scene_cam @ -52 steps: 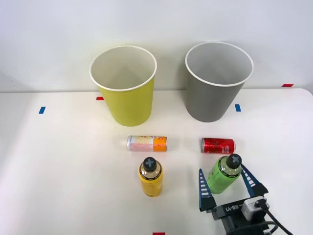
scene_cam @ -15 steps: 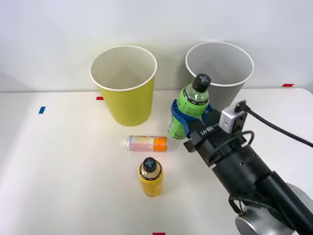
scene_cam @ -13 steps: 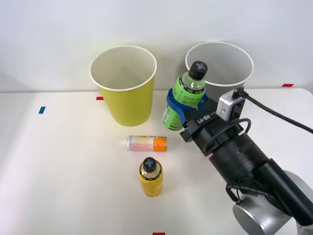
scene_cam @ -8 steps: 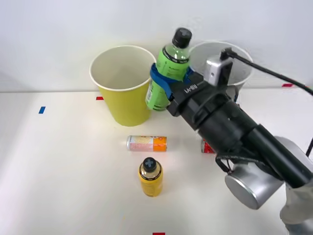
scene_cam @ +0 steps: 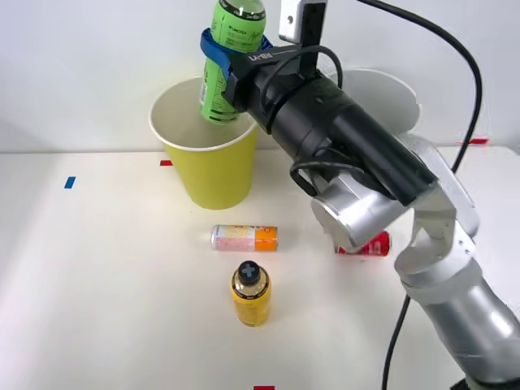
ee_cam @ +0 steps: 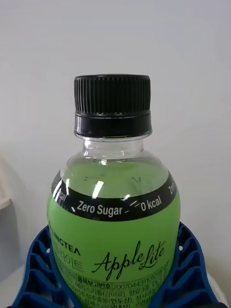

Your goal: Put cans in the gray bin, plastic bottles in the light green bin

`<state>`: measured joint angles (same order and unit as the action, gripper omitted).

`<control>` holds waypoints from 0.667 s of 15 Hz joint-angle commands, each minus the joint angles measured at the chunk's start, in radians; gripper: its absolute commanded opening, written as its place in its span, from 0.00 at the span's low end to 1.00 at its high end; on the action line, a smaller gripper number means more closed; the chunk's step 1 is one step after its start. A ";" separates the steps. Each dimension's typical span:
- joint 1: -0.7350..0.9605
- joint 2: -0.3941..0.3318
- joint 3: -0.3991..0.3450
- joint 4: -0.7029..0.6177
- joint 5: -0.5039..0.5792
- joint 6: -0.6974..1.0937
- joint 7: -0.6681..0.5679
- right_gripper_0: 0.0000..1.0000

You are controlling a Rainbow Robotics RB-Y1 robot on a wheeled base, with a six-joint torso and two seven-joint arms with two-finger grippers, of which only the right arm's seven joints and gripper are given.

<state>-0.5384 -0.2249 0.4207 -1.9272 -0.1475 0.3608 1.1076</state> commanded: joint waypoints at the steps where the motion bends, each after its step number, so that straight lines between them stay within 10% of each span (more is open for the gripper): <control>1: -0.140 0.082 0.003 0.218 0.065 -0.086 -0.009 0.00; 10: -0.400 0.173 0.035 0.800 0.118 -0.364 -0.038 0.00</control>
<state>-0.9139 -0.0658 0.4474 -1.2111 -0.0271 0.0960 1.0772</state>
